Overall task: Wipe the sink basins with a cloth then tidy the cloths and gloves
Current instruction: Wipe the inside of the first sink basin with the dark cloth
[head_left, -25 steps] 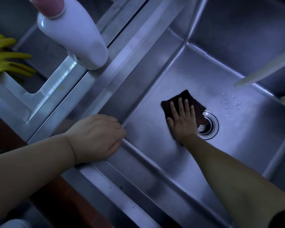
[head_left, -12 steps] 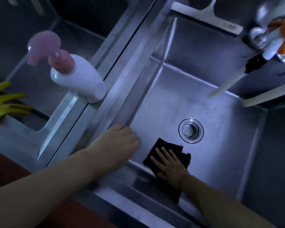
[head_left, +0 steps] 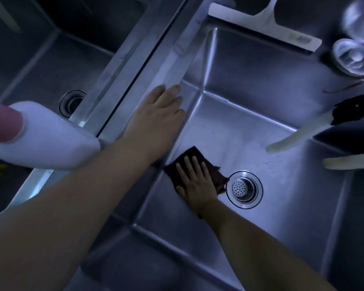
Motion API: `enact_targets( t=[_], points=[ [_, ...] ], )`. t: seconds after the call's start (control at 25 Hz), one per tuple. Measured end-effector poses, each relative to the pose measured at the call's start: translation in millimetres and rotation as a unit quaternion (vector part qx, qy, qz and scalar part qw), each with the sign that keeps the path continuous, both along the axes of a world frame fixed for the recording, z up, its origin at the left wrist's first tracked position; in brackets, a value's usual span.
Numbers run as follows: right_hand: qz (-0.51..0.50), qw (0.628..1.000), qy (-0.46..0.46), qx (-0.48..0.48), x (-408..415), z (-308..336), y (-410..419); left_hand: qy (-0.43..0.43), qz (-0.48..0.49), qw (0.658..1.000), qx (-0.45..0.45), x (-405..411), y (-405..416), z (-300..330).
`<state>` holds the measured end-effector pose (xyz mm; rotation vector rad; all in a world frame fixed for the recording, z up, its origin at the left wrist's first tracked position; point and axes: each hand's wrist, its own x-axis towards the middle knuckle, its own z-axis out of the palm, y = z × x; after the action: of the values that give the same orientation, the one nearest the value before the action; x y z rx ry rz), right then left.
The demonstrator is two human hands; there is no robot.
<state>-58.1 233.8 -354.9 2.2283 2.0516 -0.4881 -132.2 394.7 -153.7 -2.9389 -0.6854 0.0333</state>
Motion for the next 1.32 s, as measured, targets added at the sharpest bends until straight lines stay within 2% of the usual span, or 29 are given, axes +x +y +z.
enact_targets(
  t=[0.4,0.52,0.84,1.04,1.12,1.32],
  points=[
    [-0.13,0.991,0.007,0.014,73.4,-11.4,115.9,0.095,0.013,0.993,0.074,6.1,-3.8,-0.8],
    [-0.184,0.982,-0.004,0.031,86.5,-14.0,101.8,0.106,0.019,0.991,0.084,7.2,-4.0,-0.2],
    [-0.313,0.948,-0.031,0.045,123.8,-10.7,-0.5,0.091,0.023,0.994,0.047,7.8,-5.1,5.2],
    [-0.414,0.909,-0.034,0.039,93.8,-4.9,7.4,0.102,0.018,0.993,0.06,5.8,-4.6,5.5],
    [-0.401,0.915,-0.032,0.032,76.0,-5.6,22.1,0.112,0.019,0.992,0.062,5.9,-4.2,4.6],
    [-0.264,0.964,-0.022,0.009,55.4,-10.2,76.2,0.113,0.011,0.991,0.07,6.7,-3.7,5.3]
  ],
)
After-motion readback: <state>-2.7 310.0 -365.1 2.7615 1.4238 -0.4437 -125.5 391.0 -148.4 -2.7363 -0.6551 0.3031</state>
